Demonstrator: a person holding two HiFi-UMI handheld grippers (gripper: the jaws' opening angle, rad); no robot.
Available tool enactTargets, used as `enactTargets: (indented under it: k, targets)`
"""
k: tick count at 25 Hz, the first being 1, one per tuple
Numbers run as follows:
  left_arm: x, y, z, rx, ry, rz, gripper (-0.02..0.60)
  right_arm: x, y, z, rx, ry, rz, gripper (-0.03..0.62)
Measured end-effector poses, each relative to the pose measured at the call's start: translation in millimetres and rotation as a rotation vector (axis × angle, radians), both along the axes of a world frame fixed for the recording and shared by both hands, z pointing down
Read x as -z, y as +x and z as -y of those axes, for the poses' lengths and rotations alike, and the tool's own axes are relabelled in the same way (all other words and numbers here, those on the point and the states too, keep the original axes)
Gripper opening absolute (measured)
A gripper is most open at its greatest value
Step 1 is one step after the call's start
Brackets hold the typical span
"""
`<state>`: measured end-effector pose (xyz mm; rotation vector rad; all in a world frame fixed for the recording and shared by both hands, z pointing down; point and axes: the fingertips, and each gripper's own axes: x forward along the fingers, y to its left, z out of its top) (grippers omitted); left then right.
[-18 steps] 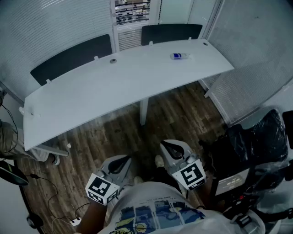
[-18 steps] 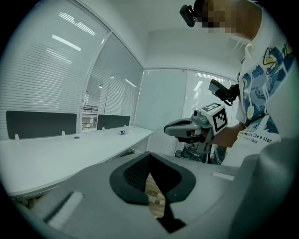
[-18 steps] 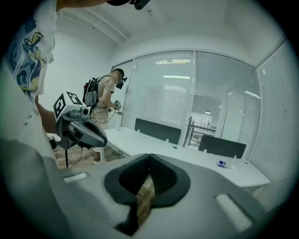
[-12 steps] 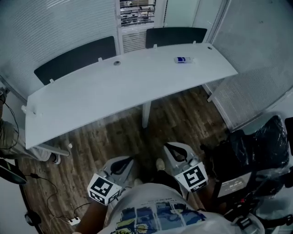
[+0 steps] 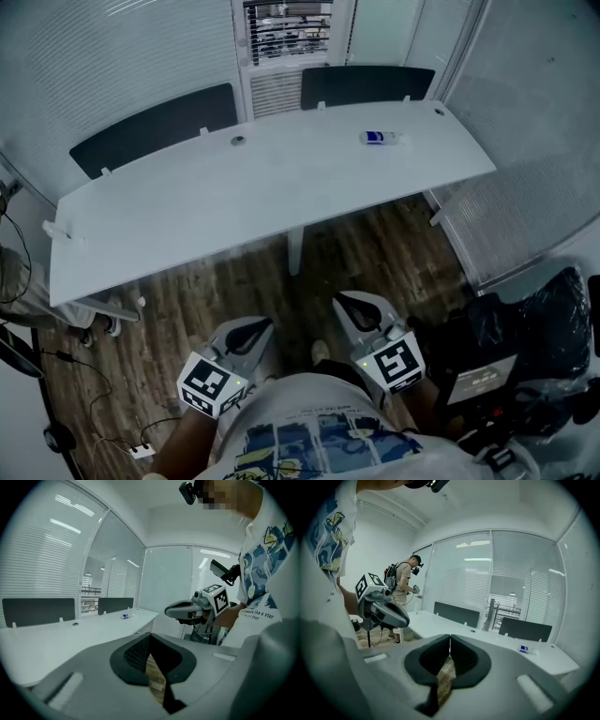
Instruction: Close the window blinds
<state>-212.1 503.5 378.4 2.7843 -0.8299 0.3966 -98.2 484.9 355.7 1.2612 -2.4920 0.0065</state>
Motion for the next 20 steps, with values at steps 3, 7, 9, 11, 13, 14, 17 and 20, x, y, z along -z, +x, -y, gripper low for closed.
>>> enactTargets:
  k: [3,7,9,11,13,14,17,20]
  targets:
    - [3,23,20,0.021,0.005,0.003,0.004,2,23,21,0.026,0.014,-0.006,0.006]
    - [2,55,46,0.04,0.009,0.004,0.003,-1,55,47,0.054,0.002,-0.013,0.012]
    - [0,73,57,0.051,0.008,0.0,0.003,-6,71,58,0.068,-0.007,-0.022,0.015]
    - [-3,87,66,0.071,0.004,-0.006,0.003,-10,86,66,0.079,-0.02,-0.023,0.017]
    - [-4,96,77,0.095,0.003,-0.011,0.003,-14,98,76,0.092,-0.022,-0.026,0.017]
    - [-4,99,83,0.105,0.004,-0.011,0.003,-15,102,81,0.099,-0.018,-0.032,0.017]
    - [-5,101,98,0.122,0.006,0.01,0.003,-19,115,97,0.102,-0.011,-0.063,0.017]
    - [-9,102,117,0.132,0.0,0.03,0.003,-26,120,118,0.089,-0.018,-0.067,0.017]
